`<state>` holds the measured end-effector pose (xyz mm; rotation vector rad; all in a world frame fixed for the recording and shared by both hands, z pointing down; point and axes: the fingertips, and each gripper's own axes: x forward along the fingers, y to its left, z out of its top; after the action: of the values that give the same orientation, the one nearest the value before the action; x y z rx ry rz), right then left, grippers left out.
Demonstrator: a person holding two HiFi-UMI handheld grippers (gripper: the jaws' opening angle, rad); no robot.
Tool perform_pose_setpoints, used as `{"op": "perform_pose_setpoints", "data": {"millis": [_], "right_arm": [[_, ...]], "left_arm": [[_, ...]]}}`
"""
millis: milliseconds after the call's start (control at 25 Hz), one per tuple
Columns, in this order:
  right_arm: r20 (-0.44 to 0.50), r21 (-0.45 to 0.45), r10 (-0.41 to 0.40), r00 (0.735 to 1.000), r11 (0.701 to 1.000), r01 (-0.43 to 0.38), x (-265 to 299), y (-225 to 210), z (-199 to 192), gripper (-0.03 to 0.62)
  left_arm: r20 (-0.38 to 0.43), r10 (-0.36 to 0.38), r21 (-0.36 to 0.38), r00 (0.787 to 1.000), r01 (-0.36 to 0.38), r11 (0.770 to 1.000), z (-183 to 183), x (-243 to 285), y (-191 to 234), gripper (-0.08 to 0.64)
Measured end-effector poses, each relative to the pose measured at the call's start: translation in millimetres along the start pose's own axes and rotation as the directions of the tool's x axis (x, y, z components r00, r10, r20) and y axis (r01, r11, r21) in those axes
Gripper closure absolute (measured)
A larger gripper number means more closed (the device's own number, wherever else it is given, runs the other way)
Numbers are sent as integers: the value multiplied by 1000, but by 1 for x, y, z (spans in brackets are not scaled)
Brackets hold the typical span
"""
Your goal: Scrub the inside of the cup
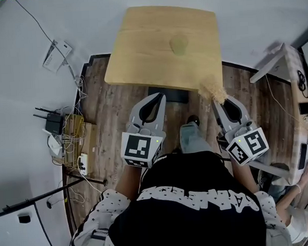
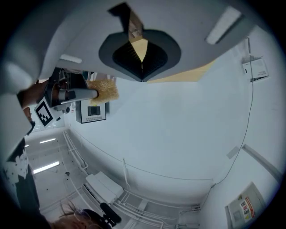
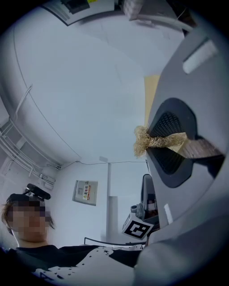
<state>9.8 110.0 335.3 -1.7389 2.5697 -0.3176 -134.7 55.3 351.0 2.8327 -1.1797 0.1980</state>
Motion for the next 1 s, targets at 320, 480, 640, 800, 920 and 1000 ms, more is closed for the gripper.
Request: {"op": "perform_pose_setpoints", "data": {"millis": [320,480,640,800,920,1000], "right_arm": [[27,15,12,1000,1000,-12,26,-43,6,523],[20,29,1,1000,1000,-1,39,-65,4,523],[11,47,1,1000,999,-1,52,-77,2,523],[-8,60,-2,1000,998,3,63,-95,0,523],[-19,62,1,1000,998,0,74,-105,2,523],[-24,61,7,1000,998,-6,84,-111,4,523]], "left_arm": [[36,8,-26,999,-7,1000,16,45,7,557],[18,-1,-12,1000,1,1000,14,67,12,554],[-23,-9,-13,1000,9,1000,3,87,18,534],[-70,-21,-15,997,20,1000,-13,111,20,480],[-107,-16,-14,994,15,1000,-26,129,27,459],[-121,-12,-29,993,8,1000,-32,140,33,446]]}}
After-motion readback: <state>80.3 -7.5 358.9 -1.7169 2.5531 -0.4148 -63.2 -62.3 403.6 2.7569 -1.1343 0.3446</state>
